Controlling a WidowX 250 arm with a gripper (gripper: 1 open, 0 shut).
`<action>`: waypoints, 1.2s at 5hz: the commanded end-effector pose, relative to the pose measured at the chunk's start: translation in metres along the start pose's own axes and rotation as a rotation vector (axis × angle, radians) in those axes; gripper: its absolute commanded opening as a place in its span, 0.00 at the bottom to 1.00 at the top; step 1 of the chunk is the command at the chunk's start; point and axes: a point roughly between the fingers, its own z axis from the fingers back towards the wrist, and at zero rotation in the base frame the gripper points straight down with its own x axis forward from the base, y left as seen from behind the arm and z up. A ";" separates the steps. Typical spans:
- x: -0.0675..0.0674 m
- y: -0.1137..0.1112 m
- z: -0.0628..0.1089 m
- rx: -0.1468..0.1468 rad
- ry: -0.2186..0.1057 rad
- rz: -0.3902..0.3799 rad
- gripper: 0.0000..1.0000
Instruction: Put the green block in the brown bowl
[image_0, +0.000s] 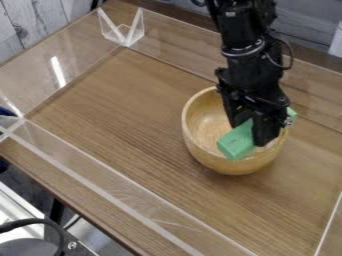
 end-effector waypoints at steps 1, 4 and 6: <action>0.007 0.002 0.004 0.012 -0.054 -0.008 0.00; 0.009 0.010 -0.005 -0.043 -0.024 0.041 0.00; 0.009 0.016 -0.015 -0.074 -0.015 0.044 0.00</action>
